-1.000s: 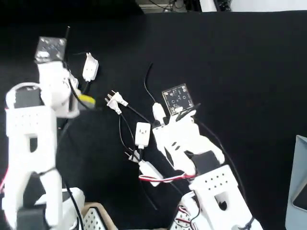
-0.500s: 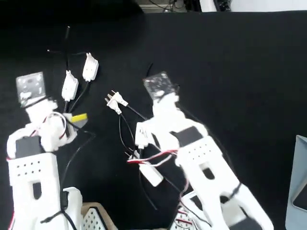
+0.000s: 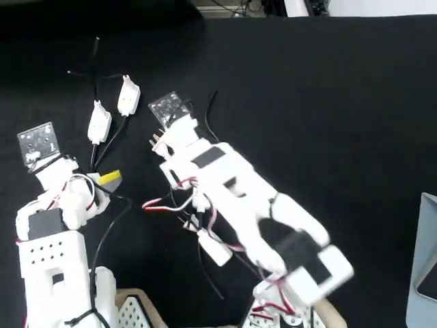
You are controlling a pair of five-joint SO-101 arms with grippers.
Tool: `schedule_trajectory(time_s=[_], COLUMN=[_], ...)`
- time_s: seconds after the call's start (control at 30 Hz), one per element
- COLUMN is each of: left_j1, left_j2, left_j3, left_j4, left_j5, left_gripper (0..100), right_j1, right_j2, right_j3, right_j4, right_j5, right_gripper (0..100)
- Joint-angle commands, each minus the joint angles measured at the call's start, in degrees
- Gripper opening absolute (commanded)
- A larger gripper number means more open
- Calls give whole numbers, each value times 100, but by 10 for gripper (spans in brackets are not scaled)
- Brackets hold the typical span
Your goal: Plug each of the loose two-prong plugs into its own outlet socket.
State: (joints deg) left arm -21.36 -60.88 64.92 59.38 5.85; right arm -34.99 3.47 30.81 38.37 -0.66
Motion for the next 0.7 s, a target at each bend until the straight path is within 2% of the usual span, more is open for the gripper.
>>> schedule_trajectory(time_s=[0.0, 0.2, 0.33, 0.4, 0.67], left_j1=[-207, -207, -224, -224, -224], left_j2=[-79, -79, -79, -79, -79], left_j3=[-40, 31, 259, 295, 295], left_j4=[-97, -149, -501, -545, -536], left_j5=[26, 9, 9, 9, 0], left_gripper=[353, 353, 353, 353, 353], right_j1=[-53, 105, 132, 114, 105], right_j2=[901, 1569, 1569, 1560, 242], right_j3=[-875, -1341, -1358, -1358, -1095], right_j4=[-220, -211, -255, -220, 105], right_j5=[18, 18, 18, 18, -35], right_gripper=[159, 155, 15, 25, 11])
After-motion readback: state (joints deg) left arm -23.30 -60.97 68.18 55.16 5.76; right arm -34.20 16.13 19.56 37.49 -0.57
